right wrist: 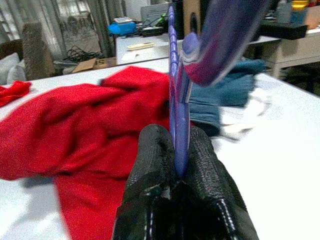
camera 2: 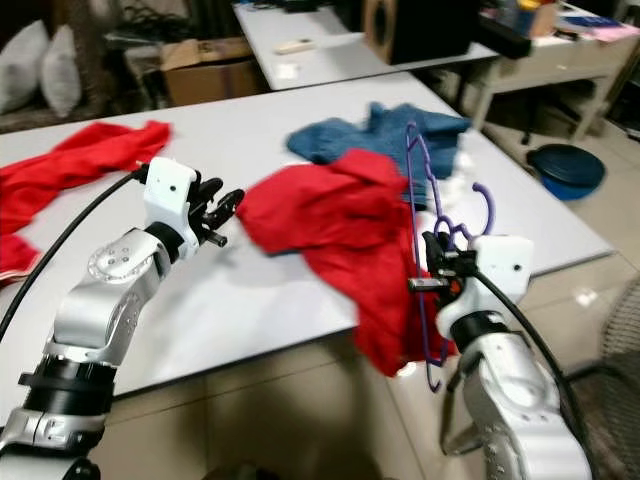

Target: Hang hanger

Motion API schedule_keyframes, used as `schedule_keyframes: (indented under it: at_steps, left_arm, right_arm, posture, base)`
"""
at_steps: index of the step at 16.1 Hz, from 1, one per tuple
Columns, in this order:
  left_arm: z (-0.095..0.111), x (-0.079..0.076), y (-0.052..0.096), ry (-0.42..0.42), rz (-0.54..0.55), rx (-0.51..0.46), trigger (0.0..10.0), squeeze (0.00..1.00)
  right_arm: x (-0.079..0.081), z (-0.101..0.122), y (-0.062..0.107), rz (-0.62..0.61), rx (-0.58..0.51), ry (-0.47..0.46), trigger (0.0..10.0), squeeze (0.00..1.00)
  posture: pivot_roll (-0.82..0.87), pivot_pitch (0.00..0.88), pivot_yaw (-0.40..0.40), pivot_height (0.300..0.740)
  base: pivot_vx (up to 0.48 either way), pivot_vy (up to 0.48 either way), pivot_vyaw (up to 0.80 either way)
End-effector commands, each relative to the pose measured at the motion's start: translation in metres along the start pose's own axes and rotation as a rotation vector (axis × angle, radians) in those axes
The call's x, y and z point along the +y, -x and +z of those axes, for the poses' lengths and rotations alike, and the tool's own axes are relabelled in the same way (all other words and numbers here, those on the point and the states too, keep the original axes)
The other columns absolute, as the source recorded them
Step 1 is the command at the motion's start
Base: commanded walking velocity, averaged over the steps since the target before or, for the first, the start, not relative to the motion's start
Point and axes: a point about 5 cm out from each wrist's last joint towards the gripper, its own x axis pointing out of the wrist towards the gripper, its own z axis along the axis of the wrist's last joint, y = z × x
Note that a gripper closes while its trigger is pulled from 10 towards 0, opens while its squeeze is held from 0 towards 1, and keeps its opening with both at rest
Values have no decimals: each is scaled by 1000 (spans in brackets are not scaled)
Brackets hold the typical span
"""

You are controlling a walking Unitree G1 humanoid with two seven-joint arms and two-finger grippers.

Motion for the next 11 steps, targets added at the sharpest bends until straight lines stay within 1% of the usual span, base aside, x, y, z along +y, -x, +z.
schedule_keyframes:
  at_steps: [1, 6, 8, 9, 11]
  left_arm:
    - [-1, 3, 4, -9, 29, 16, 10000, 0]
    - [1, 5, 4, -21, 38, 22, 10000, 0]
    - [3, 2, 3, -20, 25, 20, 10000, 0]
    - [2, -3, 4, -15, 16, 20, 10000, 0]
    - [1, -6, 4, -19, 7, 24, 10000, 0]
  right_arm:
    - [6, 0, -3, 13, 0, 7, 10000, 0]
    - [12, -1, -10, 12, -4, 6, 10000, 0]
    - [12, -2, -10, 4, -5, 1, 10000, 0]
    - [10, -4, -8, -7, 4, -3, 10000, 0]
    - [8, -6, -9, -17, 10, -1, 10000, 0]
  posture:
    - [-49, 0, 76, 740]
    - [-43, 0, 84, 740]
    - [-38, 0, 84, 740]
    - [-33, 0, 78, 740]
    - [-35, 0, 78, 740]
  base:
    - [0, 409, 0]
    - [0, 407, 0]
    - [0, 405, 0]
    - [0, 405, 0]
    - [0, 409, 0]
